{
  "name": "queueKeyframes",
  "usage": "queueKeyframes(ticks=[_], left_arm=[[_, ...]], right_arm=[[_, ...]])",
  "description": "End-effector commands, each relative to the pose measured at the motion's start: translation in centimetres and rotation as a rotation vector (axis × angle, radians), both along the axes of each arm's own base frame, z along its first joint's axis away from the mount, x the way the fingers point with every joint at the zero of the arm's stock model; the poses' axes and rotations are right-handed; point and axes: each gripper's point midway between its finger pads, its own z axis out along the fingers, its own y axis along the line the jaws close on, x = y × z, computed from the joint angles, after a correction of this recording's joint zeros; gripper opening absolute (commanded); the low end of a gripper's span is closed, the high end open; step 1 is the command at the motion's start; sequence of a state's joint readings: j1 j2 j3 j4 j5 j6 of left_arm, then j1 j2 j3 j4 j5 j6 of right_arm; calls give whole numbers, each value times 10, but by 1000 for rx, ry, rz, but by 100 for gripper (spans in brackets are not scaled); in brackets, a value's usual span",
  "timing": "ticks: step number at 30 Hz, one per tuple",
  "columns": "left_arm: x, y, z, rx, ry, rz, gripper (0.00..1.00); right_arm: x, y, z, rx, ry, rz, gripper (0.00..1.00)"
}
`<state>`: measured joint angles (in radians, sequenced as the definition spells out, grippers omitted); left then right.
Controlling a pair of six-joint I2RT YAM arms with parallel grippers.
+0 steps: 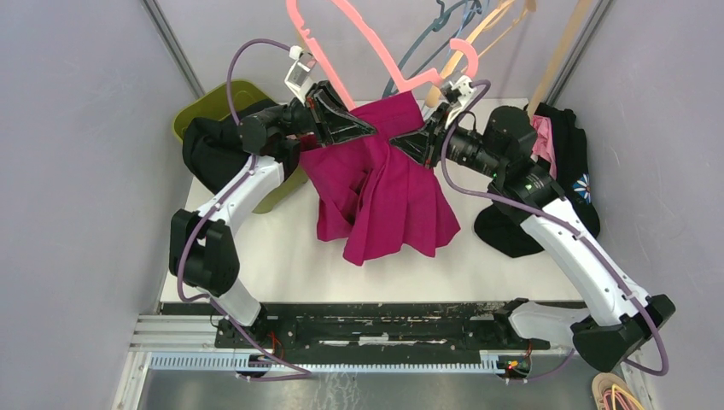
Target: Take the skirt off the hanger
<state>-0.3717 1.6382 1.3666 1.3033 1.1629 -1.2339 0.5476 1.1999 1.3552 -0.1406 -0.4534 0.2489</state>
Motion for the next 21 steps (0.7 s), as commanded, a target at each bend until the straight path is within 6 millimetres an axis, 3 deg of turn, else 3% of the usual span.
queueKeyframes(ticks=[1, 8, 14, 21], left_arm=[[-14, 9, 42, -130, -111, 47, 3], [-9, 7, 32, -108, -88, 55, 3], [11, -1, 5, 4, -45, 98, 3], [32, -6, -34, 129, -13, 146, 3]], right_arm=[[-19, -9, 11, -2, 4, 15, 2], [-30, -43, 37, -220, -26, -64, 1], [-37, -58, 17, -368, 81, -77, 1], [-47, -61, 18, -407, 94, -70, 1]])
